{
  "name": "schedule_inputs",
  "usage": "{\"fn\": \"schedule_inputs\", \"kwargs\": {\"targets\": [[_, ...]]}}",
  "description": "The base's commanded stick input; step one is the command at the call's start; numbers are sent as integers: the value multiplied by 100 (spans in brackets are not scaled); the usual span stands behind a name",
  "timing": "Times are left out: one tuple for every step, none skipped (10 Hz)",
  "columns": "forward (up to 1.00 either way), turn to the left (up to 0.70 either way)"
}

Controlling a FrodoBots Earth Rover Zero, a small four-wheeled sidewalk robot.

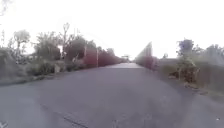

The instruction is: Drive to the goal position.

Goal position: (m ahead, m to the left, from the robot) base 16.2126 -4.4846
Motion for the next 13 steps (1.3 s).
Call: {"fn": "schedule_inputs", "kwargs": {"targets": [[70, -29], [70, -35], [70, -35], [70, -35], [70, -35], [70, -35], [70, -35], [70, -5], [70, -3], [70, 0], [70, 0], [70, 0], [70, 0]]}}
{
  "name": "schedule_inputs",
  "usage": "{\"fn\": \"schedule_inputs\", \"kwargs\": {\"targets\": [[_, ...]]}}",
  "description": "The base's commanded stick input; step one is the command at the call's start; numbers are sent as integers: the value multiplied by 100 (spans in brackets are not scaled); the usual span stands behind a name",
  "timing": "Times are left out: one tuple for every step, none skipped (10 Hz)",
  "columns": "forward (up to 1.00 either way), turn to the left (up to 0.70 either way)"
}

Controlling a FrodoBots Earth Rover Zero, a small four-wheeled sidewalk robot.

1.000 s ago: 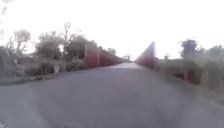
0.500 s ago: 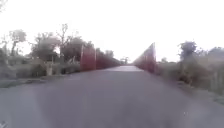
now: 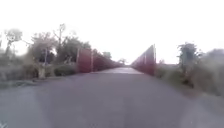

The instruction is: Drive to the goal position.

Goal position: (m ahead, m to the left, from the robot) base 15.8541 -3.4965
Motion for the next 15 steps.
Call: {"fn": "schedule_inputs", "kwargs": {"targets": [[70, 0], [70, 0], [70, 0], [70, 0], [70, 0], [70, 0], [70, 0], [70, 0], [70, 0], [70, 0], [70, 0], [70, -35], [70, -35], [70, -35], [70, -35]]}}
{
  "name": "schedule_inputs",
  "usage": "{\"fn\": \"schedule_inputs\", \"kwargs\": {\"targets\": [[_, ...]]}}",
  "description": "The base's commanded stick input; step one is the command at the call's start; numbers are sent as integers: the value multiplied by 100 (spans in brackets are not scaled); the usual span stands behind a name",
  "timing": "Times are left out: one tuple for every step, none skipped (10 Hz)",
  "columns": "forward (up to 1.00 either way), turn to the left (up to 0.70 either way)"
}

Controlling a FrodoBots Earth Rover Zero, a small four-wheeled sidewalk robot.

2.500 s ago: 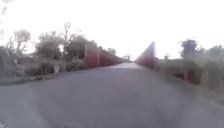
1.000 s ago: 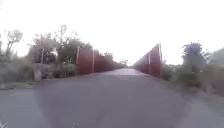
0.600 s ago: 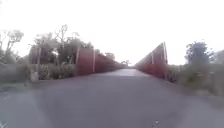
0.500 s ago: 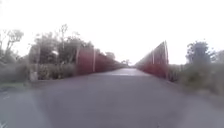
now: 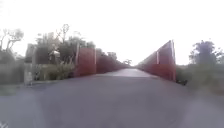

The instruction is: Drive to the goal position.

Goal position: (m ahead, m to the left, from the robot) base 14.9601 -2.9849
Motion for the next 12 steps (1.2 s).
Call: {"fn": "schedule_inputs", "kwargs": {"targets": [[70, -35], [70, -35], [70, -35], [70, -35], [70, -35], [70, -25], [70, -15], [70, -4], [70, 0], [70, 0], [70, 0], [70, 0]]}}
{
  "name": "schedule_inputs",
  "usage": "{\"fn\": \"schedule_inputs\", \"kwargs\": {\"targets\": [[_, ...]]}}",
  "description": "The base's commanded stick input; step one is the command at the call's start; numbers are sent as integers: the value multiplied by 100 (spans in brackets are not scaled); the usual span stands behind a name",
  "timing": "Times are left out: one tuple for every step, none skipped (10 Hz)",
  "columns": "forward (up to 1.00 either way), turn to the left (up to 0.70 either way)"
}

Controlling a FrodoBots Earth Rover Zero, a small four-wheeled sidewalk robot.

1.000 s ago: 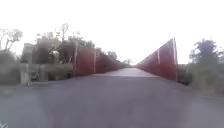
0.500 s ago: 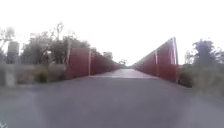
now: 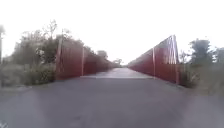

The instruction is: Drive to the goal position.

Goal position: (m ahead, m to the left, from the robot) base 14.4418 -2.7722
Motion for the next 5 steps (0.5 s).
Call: {"fn": "schedule_inputs", "kwargs": {"targets": [[70, 0], [70, 0], [70, 0], [70, 0], [70, -5]]}}
